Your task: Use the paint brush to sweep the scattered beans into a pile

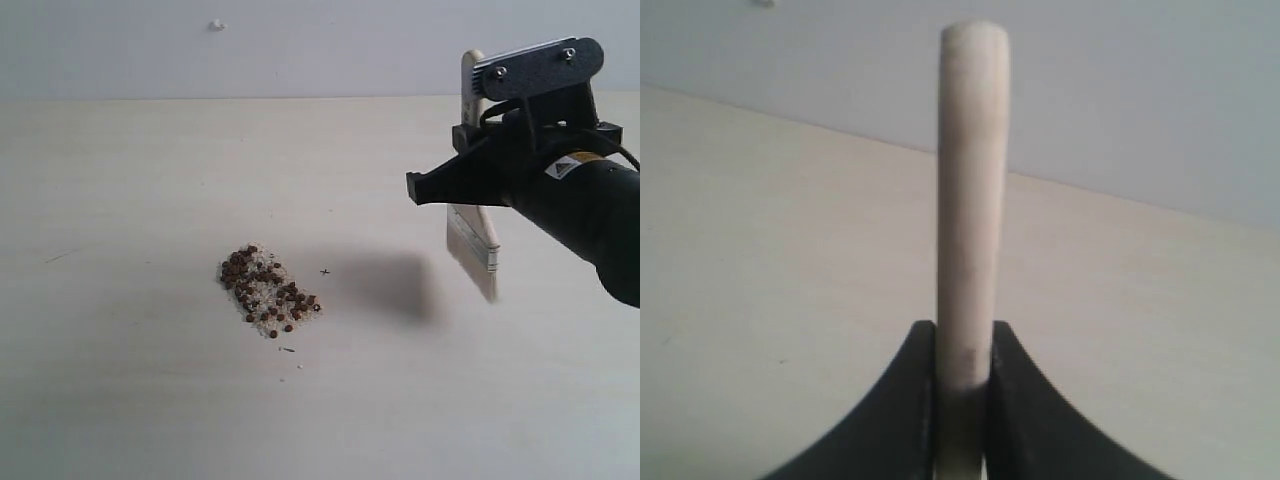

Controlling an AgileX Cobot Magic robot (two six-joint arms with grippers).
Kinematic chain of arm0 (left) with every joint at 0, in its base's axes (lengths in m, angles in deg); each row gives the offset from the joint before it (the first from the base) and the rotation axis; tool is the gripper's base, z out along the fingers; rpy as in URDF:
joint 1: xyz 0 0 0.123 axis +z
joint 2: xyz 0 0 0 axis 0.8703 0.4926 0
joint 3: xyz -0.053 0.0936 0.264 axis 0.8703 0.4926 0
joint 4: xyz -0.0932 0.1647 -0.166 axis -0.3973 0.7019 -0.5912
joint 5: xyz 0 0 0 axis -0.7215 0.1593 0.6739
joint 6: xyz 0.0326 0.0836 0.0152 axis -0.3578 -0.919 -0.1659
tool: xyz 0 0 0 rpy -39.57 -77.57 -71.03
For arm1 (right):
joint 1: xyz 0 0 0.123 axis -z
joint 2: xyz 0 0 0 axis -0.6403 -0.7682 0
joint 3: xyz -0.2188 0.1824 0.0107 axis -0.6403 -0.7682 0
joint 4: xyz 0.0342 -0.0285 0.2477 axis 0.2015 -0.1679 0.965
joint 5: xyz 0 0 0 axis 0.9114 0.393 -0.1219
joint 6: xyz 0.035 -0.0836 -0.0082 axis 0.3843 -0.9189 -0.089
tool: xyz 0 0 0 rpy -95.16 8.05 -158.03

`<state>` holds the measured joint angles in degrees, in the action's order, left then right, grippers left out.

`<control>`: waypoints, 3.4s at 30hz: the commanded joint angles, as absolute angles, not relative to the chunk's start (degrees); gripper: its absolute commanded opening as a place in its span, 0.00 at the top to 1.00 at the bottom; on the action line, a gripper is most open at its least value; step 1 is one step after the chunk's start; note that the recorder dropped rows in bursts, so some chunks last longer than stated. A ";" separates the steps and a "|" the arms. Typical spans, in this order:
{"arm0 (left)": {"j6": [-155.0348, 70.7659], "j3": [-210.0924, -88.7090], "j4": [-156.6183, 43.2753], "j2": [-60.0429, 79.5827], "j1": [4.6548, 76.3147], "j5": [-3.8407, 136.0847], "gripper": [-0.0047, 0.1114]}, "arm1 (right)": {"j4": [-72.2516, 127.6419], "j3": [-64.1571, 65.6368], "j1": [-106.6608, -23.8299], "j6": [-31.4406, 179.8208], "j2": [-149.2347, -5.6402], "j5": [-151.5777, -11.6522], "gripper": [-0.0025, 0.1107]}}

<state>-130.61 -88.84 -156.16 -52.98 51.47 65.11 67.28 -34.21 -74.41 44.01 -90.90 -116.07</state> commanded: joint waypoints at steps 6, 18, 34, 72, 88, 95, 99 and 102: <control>-130.81 -88.71 -156.11 -53.29 51.06 64.95 0.96 | 70.25 -38.61 -74.51 43.25 -89.79 -125.10 0.98; -130.81 -88.71 -156.11 -53.29 51.06 64.95 0.96 | 75.44 -38.61 -84.21 44.35 -89.79 -129.09 0.98; -130.81 -88.71 -156.11 -53.29 51.06 64.95 0.96 | 88.58 -33.18 -97.52 43.27 -101.80 -140.66 0.98; -130.81 -88.71 -156.11 -53.29 47.71 65.09 0.96 | 91.26 -10.61 -99.08 42.46 -113.22 -131.84 0.98; -130.81 -88.71 -156.11 -53.29 47.71 65.09 0.96 | 95.06 -10.61 -98.03 17.80 -100.16 -120.31 0.98; -130.81 -88.71 -156.11 -53.29 47.71 65.09 0.96 | 78.60 -10.61 -89.52 17.22 -95.17 -91.43 0.98; -130.81 -88.71 -156.11 -53.29 47.71 65.09 0.96 | 70.44 -10.61 -85.70 18.09 -93.40 -78.91 0.98; -130.81 -88.71 -156.11 -53.29 47.71 65.09 0.96 | 69.07 -10.61 -85.04 14.23 -92.88 -72.90 0.98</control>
